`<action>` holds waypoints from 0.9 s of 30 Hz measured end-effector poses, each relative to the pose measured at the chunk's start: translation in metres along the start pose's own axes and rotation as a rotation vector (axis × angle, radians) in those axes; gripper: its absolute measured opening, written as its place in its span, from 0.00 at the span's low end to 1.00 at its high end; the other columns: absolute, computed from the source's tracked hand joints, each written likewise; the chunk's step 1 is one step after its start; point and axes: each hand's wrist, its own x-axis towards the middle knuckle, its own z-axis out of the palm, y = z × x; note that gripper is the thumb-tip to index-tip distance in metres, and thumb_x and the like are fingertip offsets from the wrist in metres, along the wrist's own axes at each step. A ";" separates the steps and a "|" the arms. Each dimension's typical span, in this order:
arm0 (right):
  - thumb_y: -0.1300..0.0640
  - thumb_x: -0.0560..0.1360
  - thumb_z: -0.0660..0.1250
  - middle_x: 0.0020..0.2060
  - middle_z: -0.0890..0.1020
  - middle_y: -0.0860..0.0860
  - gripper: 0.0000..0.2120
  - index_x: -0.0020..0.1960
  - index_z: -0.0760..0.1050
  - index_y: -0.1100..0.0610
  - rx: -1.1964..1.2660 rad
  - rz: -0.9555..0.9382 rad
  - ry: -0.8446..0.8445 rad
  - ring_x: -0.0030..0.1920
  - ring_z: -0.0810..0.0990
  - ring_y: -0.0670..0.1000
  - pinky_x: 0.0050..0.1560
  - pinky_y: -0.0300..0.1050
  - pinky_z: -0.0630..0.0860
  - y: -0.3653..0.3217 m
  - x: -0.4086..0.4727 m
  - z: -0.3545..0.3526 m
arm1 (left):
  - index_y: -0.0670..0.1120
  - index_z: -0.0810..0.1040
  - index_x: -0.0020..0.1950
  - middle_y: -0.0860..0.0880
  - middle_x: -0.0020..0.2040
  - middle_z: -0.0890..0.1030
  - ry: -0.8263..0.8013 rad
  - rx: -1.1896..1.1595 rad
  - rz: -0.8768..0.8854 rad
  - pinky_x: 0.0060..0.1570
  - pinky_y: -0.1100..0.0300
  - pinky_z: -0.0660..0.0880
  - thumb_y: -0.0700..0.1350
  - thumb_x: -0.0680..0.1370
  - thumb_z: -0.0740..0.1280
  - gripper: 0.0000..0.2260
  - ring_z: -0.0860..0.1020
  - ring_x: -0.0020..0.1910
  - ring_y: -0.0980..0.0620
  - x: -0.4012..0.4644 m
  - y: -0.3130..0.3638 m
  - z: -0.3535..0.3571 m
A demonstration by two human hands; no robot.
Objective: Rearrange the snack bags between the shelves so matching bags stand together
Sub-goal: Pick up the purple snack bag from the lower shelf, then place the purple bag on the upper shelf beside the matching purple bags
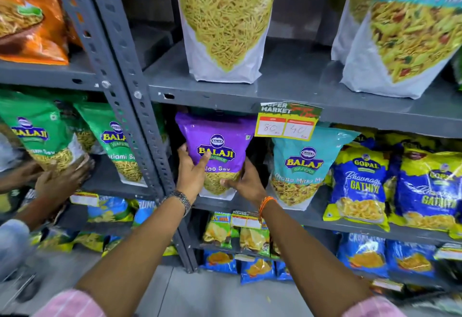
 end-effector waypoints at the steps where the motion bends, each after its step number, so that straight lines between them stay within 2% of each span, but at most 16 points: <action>1: 0.67 0.60 0.81 0.63 0.82 0.59 0.40 0.68 0.69 0.61 0.012 -0.018 -0.012 0.62 0.82 0.56 0.62 0.56 0.80 -0.002 -0.002 0.000 | 0.37 0.64 0.72 0.43 0.61 0.80 -0.001 0.005 -0.001 0.53 0.63 0.80 0.36 0.80 0.66 0.22 0.82 0.48 0.63 -0.001 -0.001 -0.001; 3: 0.65 0.59 0.82 0.63 0.82 0.59 0.41 0.69 0.70 0.61 0.013 -0.030 -0.023 0.62 0.82 0.58 0.62 0.55 0.80 -0.003 -0.007 -0.002 | 0.38 0.65 0.69 0.44 0.58 0.80 0.002 0.007 -0.008 0.56 0.52 0.80 0.36 0.80 0.67 0.19 0.82 0.47 0.59 -0.007 -0.001 -0.002; 4: 0.65 0.60 0.82 0.62 0.83 0.59 0.40 0.69 0.70 0.60 0.005 -0.028 -0.023 0.62 0.83 0.57 0.61 0.52 0.80 -0.004 -0.011 -0.003 | 0.39 0.66 0.68 0.44 0.58 0.81 0.003 0.011 -0.010 0.57 0.50 0.80 0.37 0.80 0.67 0.19 0.82 0.48 0.56 -0.012 0.001 -0.002; 7: 0.65 0.61 0.82 0.61 0.84 0.56 0.38 0.68 0.72 0.58 -0.014 -0.031 -0.027 0.60 0.83 0.53 0.59 0.46 0.81 -0.006 -0.029 -0.009 | 0.41 0.67 0.67 0.47 0.56 0.82 0.005 0.037 -0.014 0.56 0.51 0.79 0.39 0.80 0.68 0.18 0.82 0.50 0.54 -0.033 0.006 -0.006; 10: 0.67 0.62 0.81 0.61 0.84 0.55 0.36 0.66 0.73 0.56 0.000 -0.024 -0.072 0.61 0.83 0.52 0.60 0.50 0.81 -0.008 -0.056 -0.014 | 0.42 0.70 0.65 0.45 0.57 0.83 0.014 0.009 -0.043 0.59 0.46 0.80 0.40 0.78 0.71 0.17 0.84 0.55 0.46 -0.060 0.009 -0.014; 12: 0.68 0.63 0.81 0.58 0.84 0.50 0.34 0.63 0.74 0.50 -0.002 -0.009 -0.101 0.60 0.84 0.47 0.60 0.48 0.82 -0.012 -0.078 -0.015 | 0.41 0.72 0.63 0.44 0.57 0.85 0.017 -0.023 -0.077 0.55 0.49 0.83 0.39 0.77 0.73 0.17 0.85 0.56 0.44 -0.078 0.010 -0.023; 14: 0.69 0.63 0.81 0.58 0.85 0.48 0.34 0.62 0.73 0.48 -0.014 0.011 -0.133 0.60 0.83 0.45 0.59 0.44 0.82 -0.018 -0.102 -0.016 | 0.42 0.76 0.62 0.45 0.55 0.87 -0.019 -0.054 -0.086 0.46 0.58 0.84 0.41 0.74 0.76 0.19 0.86 0.53 0.46 -0.096 0.017 -0.037; 15: 0.69 0.63 0.80 0.58 0.85 0.49 0.34 0.62 0.74 0.48 -0.022 0.017 -0.152 0.60 0.83 0.45 0.57 0.42 0.82 -0.023 -0.114 -0.017 | 0.42 0.78 0.60 0.46 0.53 0.88 -0.042 -0.053 -0.089 0.43 0.59 0.84 0.45 0.71 0.79 0.20 0.87 0.51 0.47 -0.105 0.023 -0.046; 18: 0.69 0.63 0.80 0.54 0.86 0.49 0.31 0.59 0.75 0.47 -0.025 0.078 -0.205 0.56 0.84 0.42 0.51 0.36 0.81 -0.039 -0.150 -0.018 | 0.43 0.84 0.52 0.46 0.46 0.90 -0.090 -0.029 -0.110 0.42 0.54 0.84 0.58 0.55 0.84 0.32 0.88 0.46 0.45 -0.127 0.036 -0.074; 21: 0.64 0.61 0.82 0.54 0.87 0.43 0.28 0.55 0.78 0.43 -0.045 0.077 -0.223 0.55 0.83 0.41 0.53 0.36 0.79 -0.062 -0.183 -0.017 | 0.41 0.85 0.47 0.45 0.41 0.90 -0.083 -0.064 -0.082 0.34 0.58 0.83 0.63 0.40 0.84 0.42 0.87 0.36 0.51 -0.141 0.051 -0.092; 23: 0.62 0.63 0.81 0.50 0.86 0.36 0.26 0.53 0.78 0.42 0.000 0.041 -0.209 0.54 0.83 0.37 0.51 0.31 0.77 -0.082 -0.197 -0.020 | 0.41 0.85 0.43 0.45 0.37 0.89 -0.079 -0.102 -0.034 0.31 0.60 0.82 0.64 0.36 0.84 0.43 0.85 0.32 0.54 -0.146 0.067 -0.095; 25: 0.64 0.72 0.75 0.47 0.86 0.40 0.17 0.55 0.77 0.48 -0.075 -0.065 -0.241 0.47 0.85 0.37 0.45 0.31 0.78 -0.099 -0.212 -0.025 | 0.41 0.85 0.42 0.44 0.36 0.89 -0.086 -0.158 0.027 0.30 0.59 0.83 0.63 0.35 0.84 0.42 0.85 0.31 0.53 -0.148 0.090 -0.092; 26: 0.68 0.75 0.70 0.44 0.85 0.44 0.12 0.55 0.78 0.55 -0.119 -0.122 -0.246 0.41 0.86 0.40 0.41 0.33 0.79 -0.112 -0.222 -0.024 | 0.40 0.85 0.41 0.44 0.36 0.89 -0.082 -0.193 0.062 0.30 0.59 0.83 0.63 0.35 0.84 0.42 0.84 0.31 0.53 -0.149 0.101 -0.089; 27: 0.75 0.73 0.67 0.40 0.84 0.46 0.13 0.54 0.78 0.61 -0.180 -0.160 -0.211 0.36 0.84 0.40 0.37 0.33 0.78 -0.126 -0.225 -0.027 | 0.40 0.85 0.41 0.44 0.35 0.88 -0.080 -0.220 0.094 0.30 0.58 0.83 0.63 0.35 0.84 0.42 0.85 0.31 0.52 -0.148 0.115 -0.084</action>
